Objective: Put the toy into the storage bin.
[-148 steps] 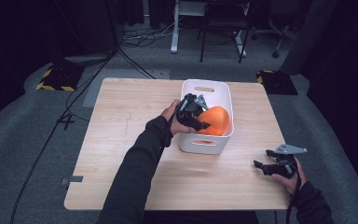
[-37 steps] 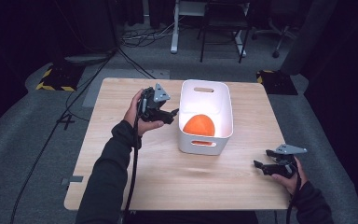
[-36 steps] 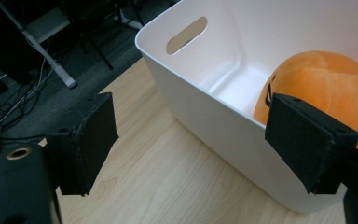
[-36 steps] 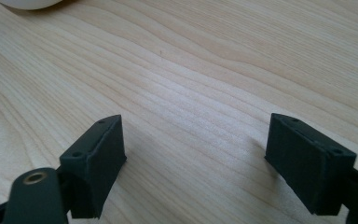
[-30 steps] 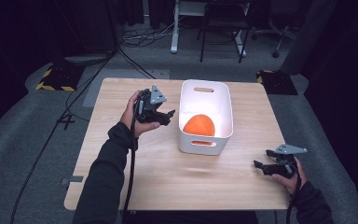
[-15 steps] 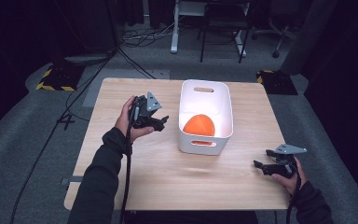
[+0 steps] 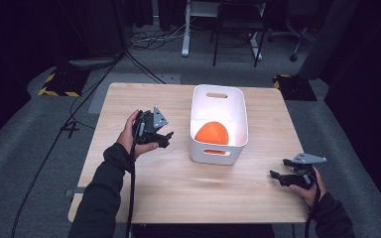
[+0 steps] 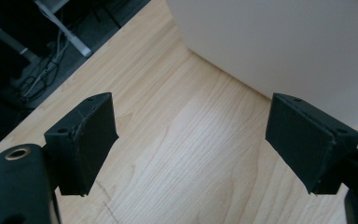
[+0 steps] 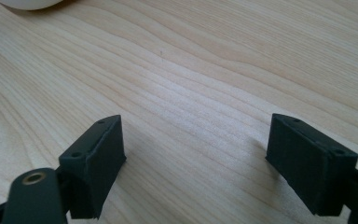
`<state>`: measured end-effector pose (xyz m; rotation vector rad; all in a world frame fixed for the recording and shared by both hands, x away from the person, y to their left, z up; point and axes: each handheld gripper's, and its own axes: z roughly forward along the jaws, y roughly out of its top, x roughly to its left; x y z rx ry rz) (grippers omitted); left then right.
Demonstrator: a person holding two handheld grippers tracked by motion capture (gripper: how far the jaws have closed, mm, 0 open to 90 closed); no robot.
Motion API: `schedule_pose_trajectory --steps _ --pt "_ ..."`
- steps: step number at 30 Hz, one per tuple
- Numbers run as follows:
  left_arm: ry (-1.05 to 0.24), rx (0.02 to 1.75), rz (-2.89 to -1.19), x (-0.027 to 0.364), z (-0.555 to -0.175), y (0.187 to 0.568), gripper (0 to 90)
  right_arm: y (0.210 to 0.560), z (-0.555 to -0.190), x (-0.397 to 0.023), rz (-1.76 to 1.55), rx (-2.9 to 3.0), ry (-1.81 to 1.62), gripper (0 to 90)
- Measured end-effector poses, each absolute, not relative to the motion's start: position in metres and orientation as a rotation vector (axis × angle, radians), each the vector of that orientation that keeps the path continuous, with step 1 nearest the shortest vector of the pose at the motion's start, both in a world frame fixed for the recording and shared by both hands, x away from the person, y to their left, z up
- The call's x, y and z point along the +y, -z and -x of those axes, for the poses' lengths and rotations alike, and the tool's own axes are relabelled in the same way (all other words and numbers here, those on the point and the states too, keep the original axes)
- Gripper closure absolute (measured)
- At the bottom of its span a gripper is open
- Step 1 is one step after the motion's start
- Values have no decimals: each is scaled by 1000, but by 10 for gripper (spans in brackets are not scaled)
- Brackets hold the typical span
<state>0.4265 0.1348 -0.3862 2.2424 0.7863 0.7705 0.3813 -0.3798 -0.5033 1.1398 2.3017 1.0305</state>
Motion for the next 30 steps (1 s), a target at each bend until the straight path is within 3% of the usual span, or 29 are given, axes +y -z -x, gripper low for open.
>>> schedule_pose_trajectory --steps 22,30 --pt "-735 800 -2315 154 -397 416 167 503 -383 -380 -1137 2312 -1026 181" --pt "-787 814 -2357 166 -382 429 166 503 -383 -380 -1136 2313 -1028 181"
